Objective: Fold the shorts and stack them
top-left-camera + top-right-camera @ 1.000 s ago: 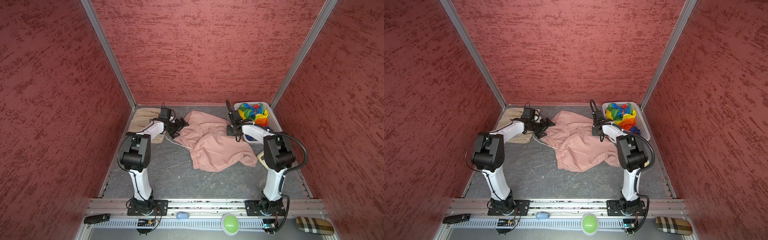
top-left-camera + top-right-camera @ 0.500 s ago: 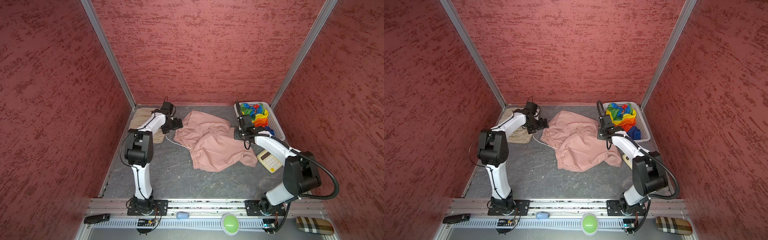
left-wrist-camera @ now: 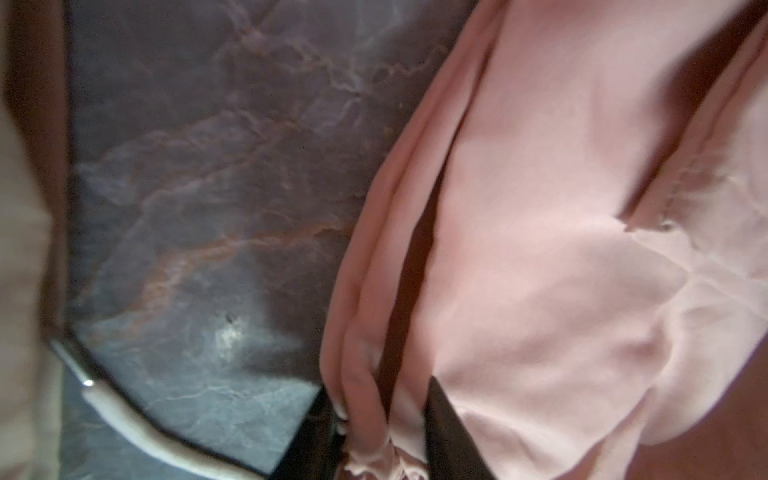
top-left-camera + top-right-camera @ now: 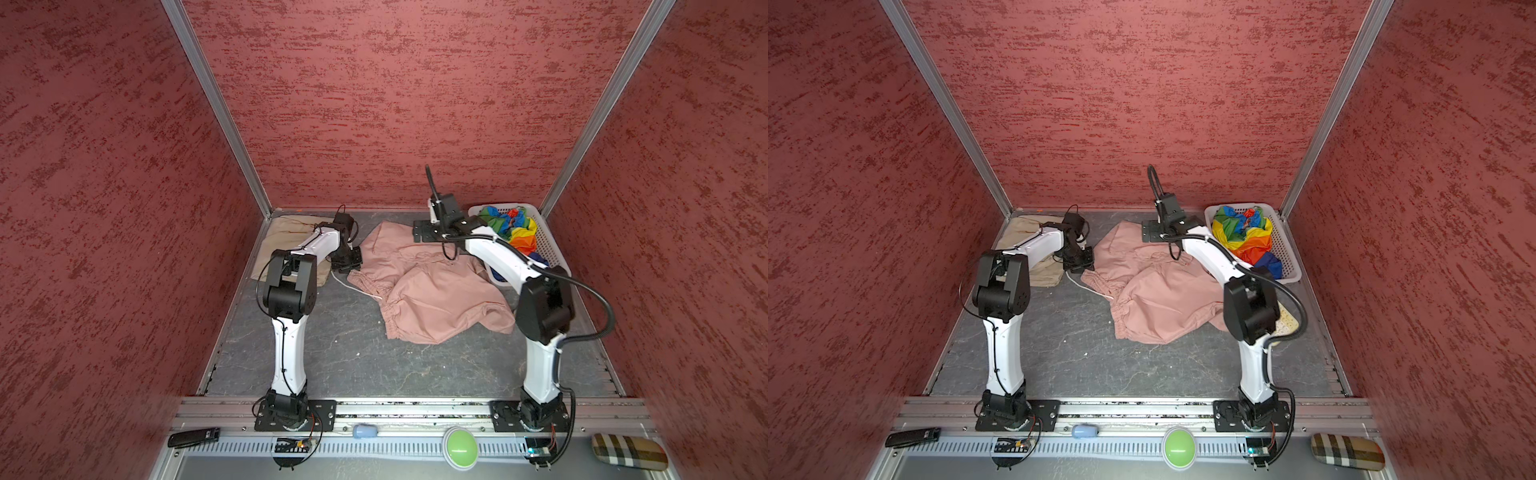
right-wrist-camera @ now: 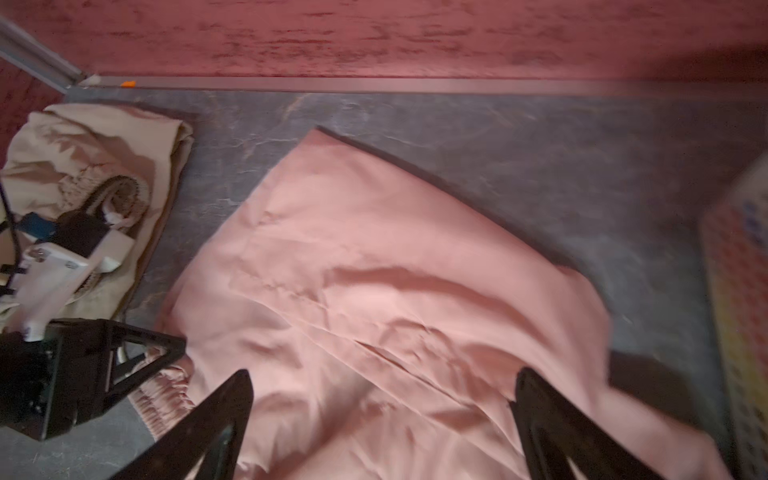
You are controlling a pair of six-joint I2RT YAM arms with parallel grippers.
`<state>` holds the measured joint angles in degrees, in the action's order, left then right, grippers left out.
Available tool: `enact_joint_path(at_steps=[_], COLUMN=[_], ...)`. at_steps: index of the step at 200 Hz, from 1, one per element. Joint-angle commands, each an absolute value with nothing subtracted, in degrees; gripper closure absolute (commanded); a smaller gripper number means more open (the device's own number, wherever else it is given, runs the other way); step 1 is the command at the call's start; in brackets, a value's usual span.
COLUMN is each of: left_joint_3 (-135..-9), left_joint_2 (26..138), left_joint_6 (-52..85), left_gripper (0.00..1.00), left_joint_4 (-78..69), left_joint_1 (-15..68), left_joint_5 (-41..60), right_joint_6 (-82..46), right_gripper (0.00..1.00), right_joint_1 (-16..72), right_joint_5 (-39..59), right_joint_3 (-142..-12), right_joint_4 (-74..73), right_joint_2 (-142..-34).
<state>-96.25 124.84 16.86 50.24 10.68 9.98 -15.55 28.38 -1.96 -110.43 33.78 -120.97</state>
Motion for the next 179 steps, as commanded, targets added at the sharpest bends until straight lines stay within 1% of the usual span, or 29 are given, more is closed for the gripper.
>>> enact_joint_path(at_steps=[1, 7, 30, 36, 47, 62, 77, 112, 128, 144, 158, 179], left_joint_3=[-94.74, -94.37, -93.31, -92.96, -92.43, -92.11, -92.20, -91.52, -91.49, -91.54, -91.41, -91.57], left_joint_2=[125.74, 125.52, 124.82, 124.63, 124.22, 123.84, 123.28, 122.43, 122.19, 122.00, 121.74, 121.73], left_joint_6=[17.04, 16.99, 16.71, 16.77, 16.81, 16.89, 16.90, 17.05, 17.10, 16.96, 16.96, 16.88], left_gripper=[0.85, 0.89, 0.98, 1.00, 1.00, 1.00, 1.00, 1.00, 1.00, 1.00, 1.00, 1.00], left_joint_4=[49.25, 48.97, 48.69, 48.53, 48.10, 47.95, 48.16, 47.99, 47.99, 47.95, 47.99, 47.99], left_joint_1=[10.99, 11.08, 11.16, 11.19, 11.16, 11.25, 11.60, 11.94, 12.17, 12.39, 12.39, 12.40], left_joint_5=[11.32, 11.46, 11.73, 11.76, 11.96, 12.72, 12.97, 13.47, 13.49, 13.54, 13.57, 13.55], right_joint_6=[-10.64, -9.95, -7.12, -6.54, -6.12, -5.98, -5.79, -5.68, -6.27, -6.54, -6.57, -7.03], right_gripper=[0.01, 0.01, 0.01, 0.02, 0.06, 0.11, 0.13, 0.19, 0.24, 0.31, 0.36, 0.39], right_joint_1=[32.04, 32.90, 35.69, 36.15, 36.71, 37.54, 38.37, 39.42, 39.55, 39.63, 39.59, 39.95], right_joint_5=[-2.11, -2.44, -5.16, -5.43, -5.42, -6.72, -8.51, -12.27, -14.07, -16.08, -15.43, -14.08], right_joint_3=[-124.55, -129.62, -148.98, -153.06, -157.23, -154.61, -150.35, -150.36, -150.37, -150.54, -151.15, -151.79], right_joint_4=[41.62, 43.51, 50.13, 51.15, 51.73, 48.56, 44.89, 44.43, 44.46, 44.18, 43.62, 43.20], right_joint_2=[-131.54, -134.94, -148.00, -150.84, -154.34, -154.81, -154.42, -156.05, -156.83, -157.77, -158.59, -159.39])
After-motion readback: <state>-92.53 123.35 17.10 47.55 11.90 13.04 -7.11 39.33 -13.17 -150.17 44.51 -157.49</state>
